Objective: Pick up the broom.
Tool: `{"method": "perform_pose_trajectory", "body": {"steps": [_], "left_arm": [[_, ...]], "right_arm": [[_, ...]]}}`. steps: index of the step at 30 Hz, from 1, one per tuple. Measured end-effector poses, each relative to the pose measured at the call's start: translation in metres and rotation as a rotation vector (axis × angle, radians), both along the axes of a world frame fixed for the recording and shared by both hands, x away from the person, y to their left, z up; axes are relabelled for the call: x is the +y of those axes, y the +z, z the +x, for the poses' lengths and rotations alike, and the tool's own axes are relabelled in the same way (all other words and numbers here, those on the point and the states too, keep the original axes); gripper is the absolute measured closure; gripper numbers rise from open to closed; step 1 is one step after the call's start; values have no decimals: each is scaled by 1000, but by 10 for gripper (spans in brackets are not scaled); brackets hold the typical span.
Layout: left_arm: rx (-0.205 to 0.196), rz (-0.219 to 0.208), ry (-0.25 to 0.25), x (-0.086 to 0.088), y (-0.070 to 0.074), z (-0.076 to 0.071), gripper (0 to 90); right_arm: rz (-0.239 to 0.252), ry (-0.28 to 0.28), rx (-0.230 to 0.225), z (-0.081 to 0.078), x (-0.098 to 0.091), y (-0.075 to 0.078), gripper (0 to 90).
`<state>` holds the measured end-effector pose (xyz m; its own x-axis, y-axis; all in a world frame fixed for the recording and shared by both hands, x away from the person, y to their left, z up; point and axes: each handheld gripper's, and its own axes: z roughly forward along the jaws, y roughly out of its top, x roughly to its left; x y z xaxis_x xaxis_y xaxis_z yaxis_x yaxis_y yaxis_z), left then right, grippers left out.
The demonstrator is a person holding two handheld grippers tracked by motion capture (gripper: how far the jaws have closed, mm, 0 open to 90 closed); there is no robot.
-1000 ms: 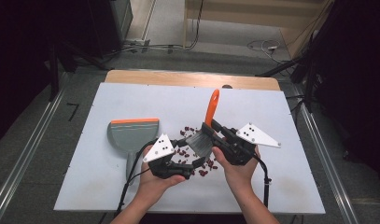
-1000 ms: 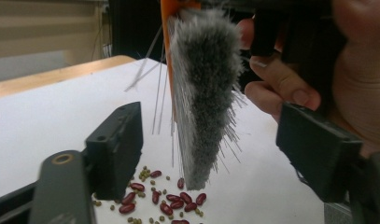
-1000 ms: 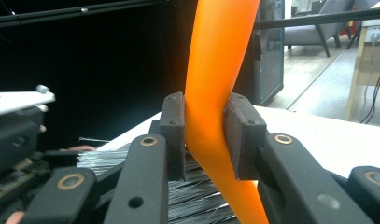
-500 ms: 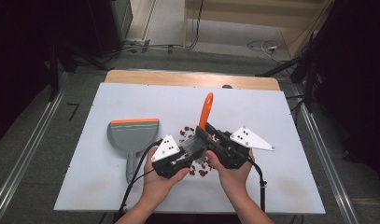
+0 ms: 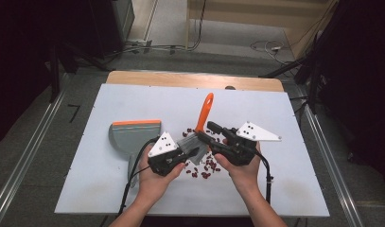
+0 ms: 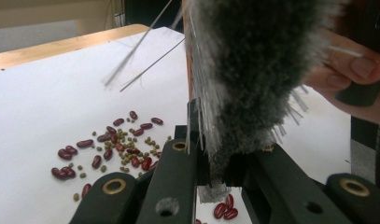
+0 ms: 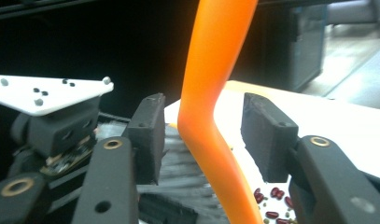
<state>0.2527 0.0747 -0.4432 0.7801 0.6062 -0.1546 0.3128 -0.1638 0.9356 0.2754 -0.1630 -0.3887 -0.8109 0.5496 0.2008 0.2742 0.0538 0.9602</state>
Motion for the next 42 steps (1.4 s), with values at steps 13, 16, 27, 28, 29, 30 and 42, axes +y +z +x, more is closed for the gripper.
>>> {"method": "perform_pose_trajectory", "body": {"steps": [13, 16, 27, 28, 29, 30, 42], "left_arm": [[-25, -54, -94, 49, 20, 9, 858], [-23, -43, -142, 54, 20, 10, 858], [-4, -50, -314, 35, 13, 9, 858], [-3, -49, -328, 34, 13, 9, 858], [-4, -41, -339, 33, 12, 9, 858], [-1, -40, -348, 32, 12, 9, 858], [33, -82, -427, 32, 6, 11, 858]], "right_arm": [[9, 104, 68, 25, -21, -6, 589], [8, 134, 18, 28, -21, -9, 621], [-16, 368, 64, 23, -6, -16, 542], [-14, 379, 68, 23, -4, -16, 543], [-12, 392, 76, 23, -3, -17, 542], [-6, 407, 86, 23, -2, -18, 544], [13, 495, 110, 26, -1, -23, 668]]}}
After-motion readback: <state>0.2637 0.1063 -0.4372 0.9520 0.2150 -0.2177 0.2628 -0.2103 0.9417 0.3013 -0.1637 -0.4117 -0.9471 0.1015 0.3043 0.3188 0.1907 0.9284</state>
